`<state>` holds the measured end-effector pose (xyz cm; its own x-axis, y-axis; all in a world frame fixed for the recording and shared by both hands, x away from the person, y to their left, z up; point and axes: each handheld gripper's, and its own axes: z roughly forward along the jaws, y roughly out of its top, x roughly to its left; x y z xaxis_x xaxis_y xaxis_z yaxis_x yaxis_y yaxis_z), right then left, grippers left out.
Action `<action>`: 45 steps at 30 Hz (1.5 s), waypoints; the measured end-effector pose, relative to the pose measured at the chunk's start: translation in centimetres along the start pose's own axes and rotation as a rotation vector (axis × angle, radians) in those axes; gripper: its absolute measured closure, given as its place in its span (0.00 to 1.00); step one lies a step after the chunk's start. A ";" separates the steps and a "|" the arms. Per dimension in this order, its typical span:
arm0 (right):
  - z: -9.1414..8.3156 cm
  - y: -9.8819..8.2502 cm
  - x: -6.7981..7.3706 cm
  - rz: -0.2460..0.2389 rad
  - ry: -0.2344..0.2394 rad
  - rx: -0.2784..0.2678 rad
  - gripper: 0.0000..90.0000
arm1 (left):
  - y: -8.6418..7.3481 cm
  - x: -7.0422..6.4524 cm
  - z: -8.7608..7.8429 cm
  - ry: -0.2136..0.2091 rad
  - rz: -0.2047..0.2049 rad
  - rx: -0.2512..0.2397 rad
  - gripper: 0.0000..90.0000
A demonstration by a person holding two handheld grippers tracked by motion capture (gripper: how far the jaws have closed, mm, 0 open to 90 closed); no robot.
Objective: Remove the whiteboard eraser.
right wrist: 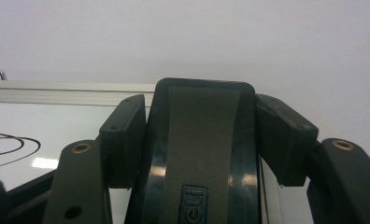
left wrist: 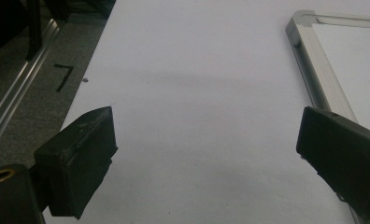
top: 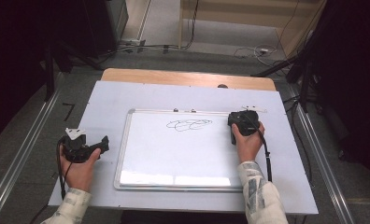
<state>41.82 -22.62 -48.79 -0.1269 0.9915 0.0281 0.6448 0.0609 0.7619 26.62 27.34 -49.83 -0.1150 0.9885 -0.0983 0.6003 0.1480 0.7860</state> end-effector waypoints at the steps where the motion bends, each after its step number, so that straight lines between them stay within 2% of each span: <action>1: 0.0 0.0 0.0 -0.006 -0.002 -0.002 0.40 | 0.0 0.0 0.0 0.001 0.000 0.000 0.06; 7: -0.1 0.0 0.4 -0.026 -0.018 -0.003 0.42 | 0.0 0.0 0.0 0.000 -0.002 0.000 0.06; 16: -0.2 -0.1 0.8 -0.010 -0.042 -0.011 0.43 | 0.0 0.0 0.0 0.001 -0.001 0.002 0.06; 20: -0.1 -0.2 1.0 -0.018 -0.060 -0.020 0.43 | 0.0 0.1 0.0 0.002 -0.001 0.004 0.06; 27: 0.1 -0.4 0.9 -0.008 -0.051 -0.027 0.43 | 0.0 0.1 0.0 0.001 -0.003 0.001 0.06; 37: 0.1 -0.4 0.9 -0.022 -0.043 -0.026 0.43 | 0.0 0.1 -0.1 0.003 -0.004 0.004 0.06; 45: -0.3 -0.4 0.5 -0.026 -0.027 -0.003 0.44 | 0.0 0.2 0.0 0.003 -0.007 0.001 0.06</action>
<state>41.26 -22.18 -48.87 -0.1227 0.9924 -0.0092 0.6393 0.0862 0.7642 26.58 27.50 -49.80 -0.1210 0.9874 -0.1019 0.6000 0.1545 0.7850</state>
